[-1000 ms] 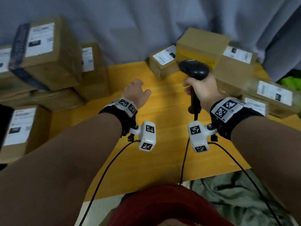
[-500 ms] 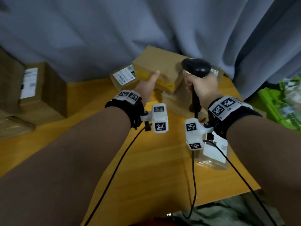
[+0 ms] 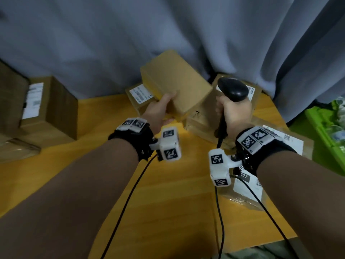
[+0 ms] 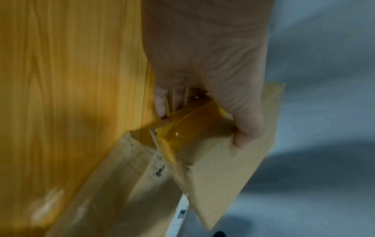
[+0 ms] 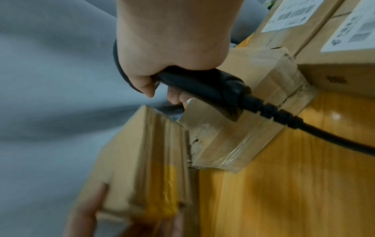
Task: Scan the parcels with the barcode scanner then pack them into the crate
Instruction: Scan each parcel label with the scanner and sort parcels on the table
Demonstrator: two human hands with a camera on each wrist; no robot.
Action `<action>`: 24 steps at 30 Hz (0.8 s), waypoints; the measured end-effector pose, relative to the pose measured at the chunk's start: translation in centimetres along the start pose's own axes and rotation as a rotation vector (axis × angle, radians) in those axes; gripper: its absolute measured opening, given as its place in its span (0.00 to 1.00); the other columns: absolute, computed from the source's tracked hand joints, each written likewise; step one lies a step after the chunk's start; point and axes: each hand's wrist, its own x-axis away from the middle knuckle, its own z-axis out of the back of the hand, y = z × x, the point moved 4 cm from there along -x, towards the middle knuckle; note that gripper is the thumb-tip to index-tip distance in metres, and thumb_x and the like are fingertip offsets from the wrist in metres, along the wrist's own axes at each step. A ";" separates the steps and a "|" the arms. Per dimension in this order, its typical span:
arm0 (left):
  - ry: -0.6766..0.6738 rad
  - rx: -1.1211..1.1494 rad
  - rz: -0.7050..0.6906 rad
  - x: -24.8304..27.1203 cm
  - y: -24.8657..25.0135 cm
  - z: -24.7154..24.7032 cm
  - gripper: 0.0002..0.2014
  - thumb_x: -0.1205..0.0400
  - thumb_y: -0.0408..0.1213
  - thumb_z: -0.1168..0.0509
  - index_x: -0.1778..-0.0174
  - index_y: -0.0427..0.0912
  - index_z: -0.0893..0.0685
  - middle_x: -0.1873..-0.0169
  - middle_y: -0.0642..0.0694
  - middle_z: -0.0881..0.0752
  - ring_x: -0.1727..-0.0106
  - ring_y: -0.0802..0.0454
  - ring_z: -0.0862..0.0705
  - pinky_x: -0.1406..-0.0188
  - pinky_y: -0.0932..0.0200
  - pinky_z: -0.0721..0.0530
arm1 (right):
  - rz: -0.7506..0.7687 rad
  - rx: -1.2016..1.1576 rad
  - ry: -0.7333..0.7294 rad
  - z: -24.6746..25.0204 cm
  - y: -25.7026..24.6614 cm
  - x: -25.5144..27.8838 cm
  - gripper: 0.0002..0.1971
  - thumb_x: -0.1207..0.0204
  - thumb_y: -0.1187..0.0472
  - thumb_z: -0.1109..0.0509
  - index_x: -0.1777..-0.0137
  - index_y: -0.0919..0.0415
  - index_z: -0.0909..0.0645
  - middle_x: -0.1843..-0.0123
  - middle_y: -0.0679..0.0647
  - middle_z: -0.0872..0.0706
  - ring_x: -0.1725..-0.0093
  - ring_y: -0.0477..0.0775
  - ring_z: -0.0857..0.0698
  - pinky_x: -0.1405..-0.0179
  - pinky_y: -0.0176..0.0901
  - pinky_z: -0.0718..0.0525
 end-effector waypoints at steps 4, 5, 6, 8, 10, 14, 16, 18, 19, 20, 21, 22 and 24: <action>-0.024 -0.190 -0.123 2.4 -0.4 5.5 0.39 0.25 0.47 0.25 0.21 0.47 0.37 0.27 0.50 0.27 0.28 0.47 0.26 0.32 0.41 0.21 | -0.155 -0.203 -0.140 -1.6 -1.7 2.2 0.09 0.25 0.58 0.24 0.52 0.64 0.17 0.66 0.56 0.15 0.71 0.51 0.17 0.68 0.40 0.16; -0.002 -0.236 -0.124 3.0 -0.2 6.8 0.41 0.26 0.44 0.24 0.20 0.47 0.40 0.28 0.50 0.28 0.30 0.47 0.27 0.32 0.40 0.22 | -0.192 -0.203 -0.202 -2.2 -2.0 2.9 0.12 0.25 0.57 0.24 0.49 0.65 0.17 0.65 0.58 0.14 0.70 0.52 0.16 0.67 0.41 0.14; 0.018 -0.285 -0.128 3.6 0.1 8.1 0.44 0.26 0.42 0.23 0.19 0.47 0.42 0.29 0.50 0.29 0.32 0.47 0.27 0.33 0.42 0.23 | -0.216 -0.186 -0.257 -3.0 -2.3 3.4 0.14 0.25 0.56 0.23 0.47 0.65 0.17 0.63 0.59 0.13 0.68 0.53 0.14 0.66 0.43 0.12; 0.020 -0.391 -0.145 4.7 0.6 10.0 0.47 0.28 0.39 0.22 0.19 0.48 0.45 0.33 0.51 0.29 0.34 0.47 0.27 0.37 0.44 0.22 | -0.243 -0.148 -0.350 -4.6 -2.6 4.6 0.18 0.27 0.53 0.22 0.44 0.66 0.16 0.60 0.60 0.12 0.64 0.56 0.11 0.62 0.47 0.09; -0.006 -0.490 -0.164 5.9 1.0 11.2 0.50 0.30 0.38 0.21 0.18 0.51 0.46 0.33 0.51 0.29 0.33 0.46 0.27 0.39 0.45 0.20 | -0.276 -0.116 -0.445 -6.4 -2.7 6.1 0.26 0.30 0.49 0.21 0.40 0.67 0.16 0.58 0.60 0.10 0.60 0.58 0.10 0.58 0.50 0.09; -0.063 -0.575 -0.132 7.8 0.8 12.9 0.52 0.28 0.40 0.23 0.17 0.58 0.52 0.21 0.49 0.36 0.24 0.42 0.32 0.32 0.34 0.24 | -0.342 -0.072 -0.504 -8.7 -2.6 9.1 0.31 0.34 0.41 0.21 0.39 0.63 0.17 0.57 0.58 0.11 0.57 0.59 0.11 0.54 0.56 0.09; -0.119 -0.568 -0.101 8.3 0.3 13.6 0.48 0.25 0.51 0.28 0.17 0.61 0.54 0.18 0.51 0.41 0.22 0.42 0.34 0.32 0.32 0.26 | -0.374 -0.068 -0.493 -9.3 -2.0 10.1 0.38 0.43 0.38 0.17 0.37 0.60 0.18 0.51 0.59 0.10 0.55 0.60 0.09 0.59 0.58 0.09; -0.134 -0.555 -0.036 8.6 -0.2 14.1 0.41 0.22 0.66 0.42 0.17 0.62 0.54 0.17 0.51 0.42 0.20 0.42 0.36 0.31 0.30 0.27 | -0.406 -0.089 -0.470 -9.8 -1.1 10.7 0.45 0.54 0.36 0.14 0.37 0.59 0.18 0.47 0.61 0.09 0.54 0.62 0.08 0.56 0.61 0.10; -0.106 -0.543 0.012 8.5 -0.3 14.6 0.40 0.22 0.71 0.50 0.16 0.61 0.53 0.16 0.50 0.43 0.19 0.41 0.37 0.30 0.30 0.28 | -0.408 -0.105 -0.455 -9.9 -0.8 11.1 0.45 0.55 0.35 0.14 0.39 0.59 0.18 0.47 0.61 0.09 0.54 0.62 0.08 0.54 0.62 0.10; -0.073 -0.511 0.067 8.4 -0.5 15.1 0.42 0.24 0.75 0.55 0.16 0.60 0.51 0.16 0.50 0.42 0.18 0.40 0.38 0.29 0.29 0.30 | -0.410 -0.112 -0.438 -10.0 -0.5 11.6 0.42 0.53 0.35 0.14 0.41 0.59 0.18 0.48 0.61 0.09 0.54 0.62 0.08 0.53 0.63 0.10; -0.045 -0.455 0.114 8.0 -0.7 15.7 0.44 0.26 0.78 0.59 0.16 0.60 0.48 0.16 0.51 0.41 0.18 0.39 0.39 0.28 0.28 0.31 | -0.411 -0.113 -0.430 -10.0 -0.3 12.1 0.39 0.49 0.36 0.15 0.43 0.59 0.18 0.49 0.60 0.08 0.53 0.61 0.08 0.52 0.63 0.10; -0.035 -0.401 0.140 7.9 -0.8 16.2 0.46 0.29 0.80 0.62 0.17 0.60 0.43 0.17 0.51 0.38 0.19 0.37 0.37 0.28 0.28 0.32 | -0.416 -0.111 -0.428 -10.0 -0.1 12.5 0.37 0.47 0.36 0.16 0.43 0.59 0.18 0.51 0.59 0.08 0.53 0.61 0.08 0.51 0.62 0.10; -0.033 -0.353 0.138 7.9 -0.8 16.7 0.46 0.30 0.80 0.61 0.22 0.57 0.33 0.22 0.49 0.28 0.25 0.37 0.28 0.29 0.29 0.29 | -0.440 -0.116 -0.465 -10.2 0.8 12.7 0.40 0.49 0.35 0.15 0.41 0.58 0.17 0.52 0.58 0.07 0.53 0.61 0.08 0.48 0.61 0.11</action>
